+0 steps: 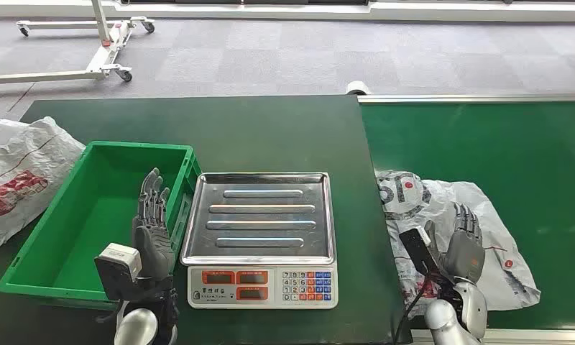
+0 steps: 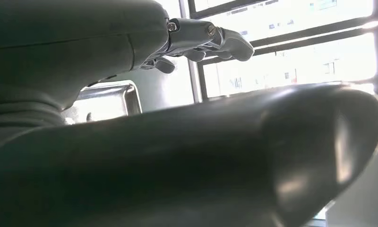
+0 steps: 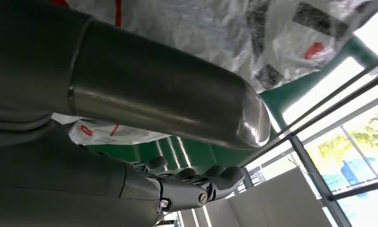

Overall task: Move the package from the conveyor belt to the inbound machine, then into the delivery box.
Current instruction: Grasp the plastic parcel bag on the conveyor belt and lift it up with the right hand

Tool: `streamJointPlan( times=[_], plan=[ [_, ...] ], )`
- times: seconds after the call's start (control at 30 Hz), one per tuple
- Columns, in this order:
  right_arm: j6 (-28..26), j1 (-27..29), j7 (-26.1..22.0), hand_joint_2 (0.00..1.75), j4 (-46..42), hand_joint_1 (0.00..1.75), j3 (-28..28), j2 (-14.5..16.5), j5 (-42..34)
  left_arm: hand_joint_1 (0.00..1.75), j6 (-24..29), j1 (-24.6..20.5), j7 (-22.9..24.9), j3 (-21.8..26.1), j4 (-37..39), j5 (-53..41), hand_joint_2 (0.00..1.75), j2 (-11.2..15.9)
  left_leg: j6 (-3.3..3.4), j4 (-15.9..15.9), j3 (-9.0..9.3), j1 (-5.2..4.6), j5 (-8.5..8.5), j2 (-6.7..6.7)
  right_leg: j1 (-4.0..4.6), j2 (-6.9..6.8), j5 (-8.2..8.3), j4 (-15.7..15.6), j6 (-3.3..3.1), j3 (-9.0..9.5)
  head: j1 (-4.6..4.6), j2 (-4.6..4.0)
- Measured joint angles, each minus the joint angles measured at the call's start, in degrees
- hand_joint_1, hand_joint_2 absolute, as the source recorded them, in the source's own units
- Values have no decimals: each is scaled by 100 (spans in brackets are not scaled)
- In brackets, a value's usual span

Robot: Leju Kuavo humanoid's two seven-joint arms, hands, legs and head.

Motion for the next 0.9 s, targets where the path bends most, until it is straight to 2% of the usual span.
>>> streamJointPlan(
  times=[0.17,0.27,0.3,0.4,0.43,0.53,0.7,0.9],
  plan=[
    [-236,-290,101,175,1171,0,-87,-65,105,0,0,-32,3,-31,68,26,0,32,0,0,-1,0,-1,0,0,1,-1,0,0,-2,1,0],
    [-321,-423,346,175,1986,0,-119,-68,378,0,1,-28,-10,-63,105,44,0,73,0,-1,-3,0,-1,0,1,0,-3,0,-1,-2,1,0],
    [-308,-452,464,175,2228,8,-116,-68,499,0,2,-22,-24,-72,114,52,0,89,0,-1,-2,1,-1,0,2,0,-4,0,-2,-2,1,0],
    [-149,-519,755,175,2749,139,-84,-65,796,0,25,16,-75,-109,108,70,0,129,-2,-1,6,4,-9,5,6,3,-7,0,-4,5,0,0],
    [-79,-554,801,175,2877,175,-68,-63,858,0,38,31,-87,-127,94,75,0,141,-3,-1,15,7,-15,11,8,7,-10,-1,-6,11,-1,0],
    [12,-665,811,175,3146,175,-23,-61,948,0,62,84,-102,-159,16,90,0,169,0,-1,60,15,-35,29,15,17,-22,-14,-10,49,0,0],
    [-127,-774,660,175,3340,175,-10,-61,949,0,90,184,-103,-172,-106,98,0,203,7,0,112,25,-45,30,24,17,-29,-33,-5,114,1,0],
    [-558,-877,109,175,3354,175,-52,-61,748,0,127,220,-146,-199,-137,146,0,238,16,4,108,24,-37,25,20,14,-15,-34,5,124,1,0]
  ],
)
